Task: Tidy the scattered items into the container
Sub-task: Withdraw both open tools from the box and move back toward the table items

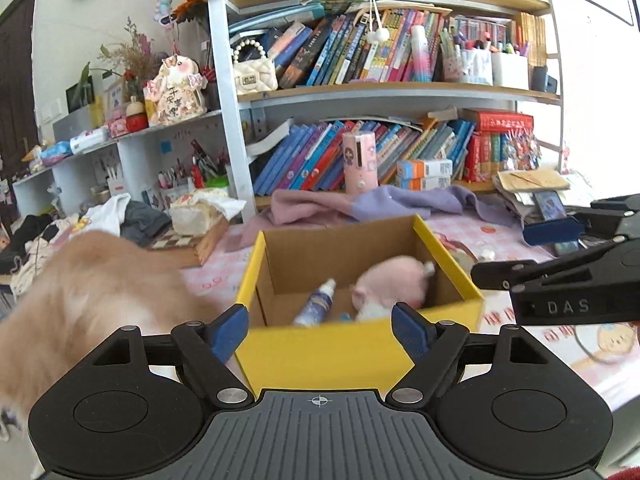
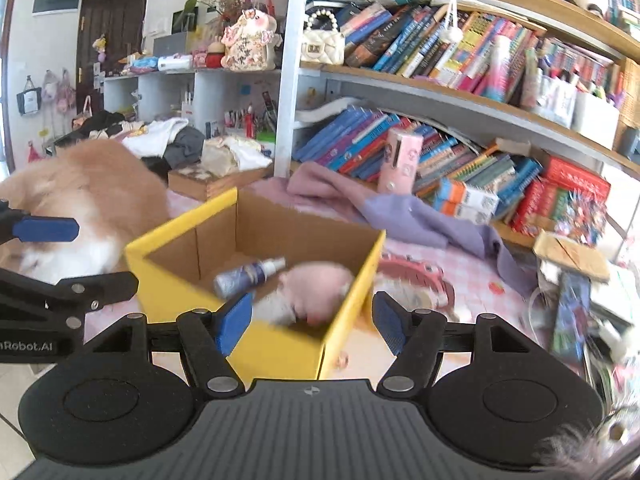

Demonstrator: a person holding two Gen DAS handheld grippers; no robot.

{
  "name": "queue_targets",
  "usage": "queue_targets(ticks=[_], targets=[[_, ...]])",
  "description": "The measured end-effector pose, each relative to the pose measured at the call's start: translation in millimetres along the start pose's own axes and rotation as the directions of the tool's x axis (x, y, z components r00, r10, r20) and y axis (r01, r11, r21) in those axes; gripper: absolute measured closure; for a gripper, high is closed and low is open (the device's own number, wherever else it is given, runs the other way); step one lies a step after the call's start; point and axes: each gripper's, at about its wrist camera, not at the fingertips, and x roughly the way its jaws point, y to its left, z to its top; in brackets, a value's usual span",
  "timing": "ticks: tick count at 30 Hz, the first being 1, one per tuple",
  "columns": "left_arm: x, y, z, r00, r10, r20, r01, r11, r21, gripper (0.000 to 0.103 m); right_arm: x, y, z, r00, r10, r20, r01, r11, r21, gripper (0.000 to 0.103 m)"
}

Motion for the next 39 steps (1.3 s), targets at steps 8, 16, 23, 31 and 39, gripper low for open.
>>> queue_targets(ticks=[8, 16, 23, 31, 39], targets=[[-26, -17, -39, 0.995, -0.003, -0.099, -0.001, 0.999, -0.040, 0.022, -42, 21, -57, 0.994, -0.070, -0.086, 0.074, 0.996, 0.045, 0.035], [-38, -31, -59, 0.988, -0.023, -0.155, 0.022, 1.000, -0.007, 0.022, -63, 24, -82, 0.990, -0.067, -0.128, 0.074, 0.996, 0.055, 0.030], [-46, -35, -68, 0.981, -0.040, -0.189, 0.037, 0.999, -0.020, 0.020, -71, 21, -87, 0.987, -0.061, -0.147, 0.073, 0.995, 0.073, 0.019], [-54, -36, -72, 0.977, -0.029, -0.211, 0.029, 1.000, -0.004, 0.011, -69, 22, -87, 0.985, -0.047, -0.168, 0.064, 0.993, 0.098, 0.014], [-51, -35, -71, 0.973, -0.021, -0.228, 0.015, 1.000, -0.027, 0.010, -69, 22, -87, 0.983, -0.050, -0.179, 0.063, 0.996, 0.067, 0.014]])
